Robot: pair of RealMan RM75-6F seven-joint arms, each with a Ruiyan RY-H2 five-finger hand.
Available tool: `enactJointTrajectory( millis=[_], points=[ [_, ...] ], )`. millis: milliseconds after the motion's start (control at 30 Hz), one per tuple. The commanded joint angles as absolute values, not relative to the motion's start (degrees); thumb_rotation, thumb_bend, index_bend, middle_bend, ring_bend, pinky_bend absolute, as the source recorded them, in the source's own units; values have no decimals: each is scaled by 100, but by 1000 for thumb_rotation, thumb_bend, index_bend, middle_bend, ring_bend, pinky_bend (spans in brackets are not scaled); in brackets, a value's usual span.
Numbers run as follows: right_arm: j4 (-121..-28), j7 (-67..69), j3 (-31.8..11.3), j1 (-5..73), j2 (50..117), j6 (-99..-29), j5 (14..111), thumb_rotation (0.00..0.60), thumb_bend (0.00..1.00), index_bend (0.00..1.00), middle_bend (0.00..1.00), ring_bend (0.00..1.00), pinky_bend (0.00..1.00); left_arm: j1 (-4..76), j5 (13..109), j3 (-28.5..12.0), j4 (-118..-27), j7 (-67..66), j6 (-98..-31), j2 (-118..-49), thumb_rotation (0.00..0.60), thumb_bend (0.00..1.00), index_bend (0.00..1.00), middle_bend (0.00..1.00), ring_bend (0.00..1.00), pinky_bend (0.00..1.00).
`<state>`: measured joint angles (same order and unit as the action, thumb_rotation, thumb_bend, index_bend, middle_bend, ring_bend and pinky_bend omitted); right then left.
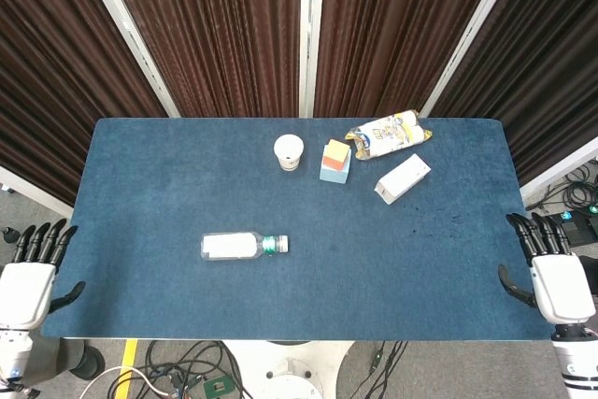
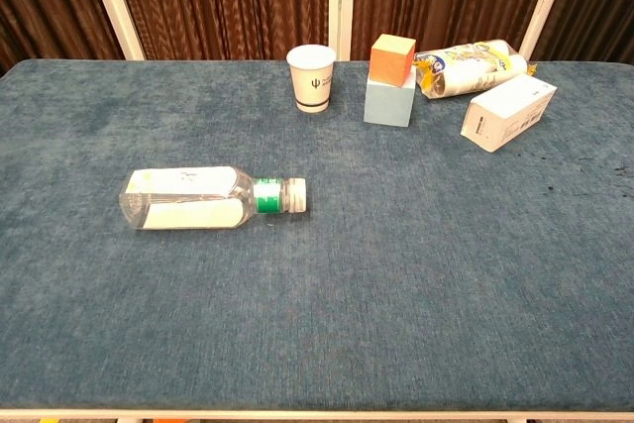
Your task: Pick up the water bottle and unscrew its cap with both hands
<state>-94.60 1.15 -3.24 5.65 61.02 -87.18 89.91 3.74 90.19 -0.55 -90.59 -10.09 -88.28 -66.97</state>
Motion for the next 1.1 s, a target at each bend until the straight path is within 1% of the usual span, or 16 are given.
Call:
enactJointTrajectory(
  millis=[33,133,300,467,567,700,867,967,1100],
  points=[
    [-9481,69,-369,590,6042,-8736,9010,600,341,68,97,0,0,720,9331,-81,-9159,-941,-8499,-6612,600,192,86,54,0,0],
    [-9497,19,-422,639,5967,-8698,8995,600,340,68,97,0,0,1193,9523,-139,-9258,-678,-7945,-6575,600,192,86,56,0,0],
    [-9532,-29,-482,723,5871,-8564,8917,600,341,68,96,0,0,2124,9513,-272,-9342,-492,-6637,-6760,600,192,88,56,0,2],
    [-9536,-39,-464,739,5870,-8502,8900,600,341,68,97,0,0,2841,8926,-444,-9257,-488,-5416,-7252,600,192,89,56,0,10],
    [-9522,-36,-453,716,5877,-8486,8841,600,341,69,96,0,0,3093,8576,-514,-9198,-662,-5005,-7537,600,189,89,56,0,15],
    [-9525,-37,-456,697,5869,-8489,8795,600,341,68,96,0,0,3275,8135,-564,-9078,-1027,-4759,-7925,600,188,99,62,0,28],
    [-9524,-40,-447,700,5888,-8460,8783,600,341,69,97,0,0,3477,7485,-708,-8768,-1532,-4656,-8462,600,188,126,90,23,54],
    [-9514,-39,-443,714,5897,-8425,8774,600,341,69,97,0,0,3573,7113,-770,-8545,-1828,-4663,-8718,600,189,162,147,83,137],
    [-9500,-32,-442,721,5913,-8401,8757,600,341,68,97,0,0,3732,6587,-831,-8403,-2093,-4535,-8913,600,187,165,166,97,166]
  ],
)
